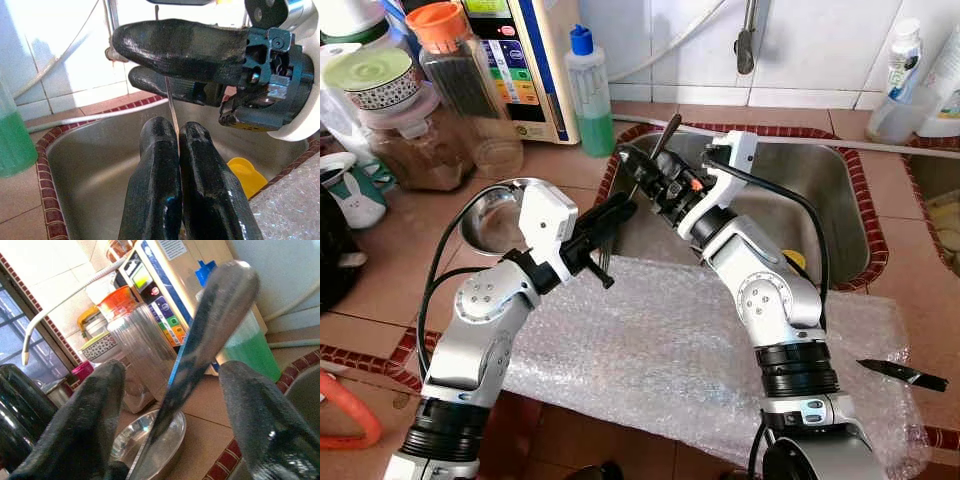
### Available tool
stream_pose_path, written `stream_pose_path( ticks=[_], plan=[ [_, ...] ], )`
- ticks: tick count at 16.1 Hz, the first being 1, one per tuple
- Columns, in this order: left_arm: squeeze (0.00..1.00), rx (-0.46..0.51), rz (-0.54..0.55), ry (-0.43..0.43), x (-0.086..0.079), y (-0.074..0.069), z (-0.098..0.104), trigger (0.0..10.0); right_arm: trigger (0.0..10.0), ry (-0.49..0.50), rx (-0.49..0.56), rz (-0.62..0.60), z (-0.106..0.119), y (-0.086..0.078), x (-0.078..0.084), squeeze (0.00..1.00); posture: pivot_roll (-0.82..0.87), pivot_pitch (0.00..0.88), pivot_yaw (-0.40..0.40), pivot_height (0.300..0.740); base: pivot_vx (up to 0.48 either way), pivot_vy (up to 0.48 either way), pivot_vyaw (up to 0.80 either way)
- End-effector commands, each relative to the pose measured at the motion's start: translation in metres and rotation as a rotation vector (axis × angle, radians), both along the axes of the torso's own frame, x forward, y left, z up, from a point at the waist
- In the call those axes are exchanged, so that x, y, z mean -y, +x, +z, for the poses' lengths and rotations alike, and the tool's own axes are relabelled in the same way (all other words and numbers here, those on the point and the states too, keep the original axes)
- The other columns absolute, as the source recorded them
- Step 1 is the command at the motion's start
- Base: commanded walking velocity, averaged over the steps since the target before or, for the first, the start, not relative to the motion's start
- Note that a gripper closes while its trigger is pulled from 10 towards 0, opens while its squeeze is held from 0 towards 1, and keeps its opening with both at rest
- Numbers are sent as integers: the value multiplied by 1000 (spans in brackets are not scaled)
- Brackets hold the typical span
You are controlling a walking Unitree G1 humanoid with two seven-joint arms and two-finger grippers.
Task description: Kitchen organization
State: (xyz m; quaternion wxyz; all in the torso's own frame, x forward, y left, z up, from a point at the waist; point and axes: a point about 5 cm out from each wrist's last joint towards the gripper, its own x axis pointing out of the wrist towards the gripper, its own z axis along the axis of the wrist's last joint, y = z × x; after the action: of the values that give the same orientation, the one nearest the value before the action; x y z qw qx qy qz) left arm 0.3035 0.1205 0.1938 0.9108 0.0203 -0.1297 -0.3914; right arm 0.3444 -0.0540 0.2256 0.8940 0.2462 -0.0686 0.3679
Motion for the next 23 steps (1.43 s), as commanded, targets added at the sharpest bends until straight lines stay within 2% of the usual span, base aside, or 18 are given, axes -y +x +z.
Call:
stream_pose_path(
  ticks=[1, 6, 12, 21, 22, 23],
  plan=[
    [0, 17, -7, 0, 0, -3, 4, 0, 0, 10, 17, 7, 7, 1, -5, 0, -152, 135, 105, 740, 0, 0, 0],
    [0, 19, -8, -2, 1, -3, 4, 0, 0, 28, -8, 4, 5, 3, -5, 0, -152, 135, 105, 740, 0, 0, 0],
    [0, 24, -40, -17, 10, -7, 5, 0, 0, 90, -82, 5, -2, 8, -1, 0, -155, 145, 102, 740, 0, 0, 0],
    [0, 26, -94, -27, 17, -10, 6, 0, 0, 82, -59, -79, 1, 12, 11, 0, -163, 148, 107, 740, 0, 0, 0],
    [75, 22, -101, -29, 18, -10, 6, 0, 0, 78, -51, -95, 2, 12, 12, 0, -163, 148, 107, 740, 0, 0, 0],
    [1000, 16, -93, -34, 18, -10, 5, 10000, 0, 63, -35, -115, 3, 13, 14, 0, -164, 148, 107, 740, 0, 0, 0]
  ],
)
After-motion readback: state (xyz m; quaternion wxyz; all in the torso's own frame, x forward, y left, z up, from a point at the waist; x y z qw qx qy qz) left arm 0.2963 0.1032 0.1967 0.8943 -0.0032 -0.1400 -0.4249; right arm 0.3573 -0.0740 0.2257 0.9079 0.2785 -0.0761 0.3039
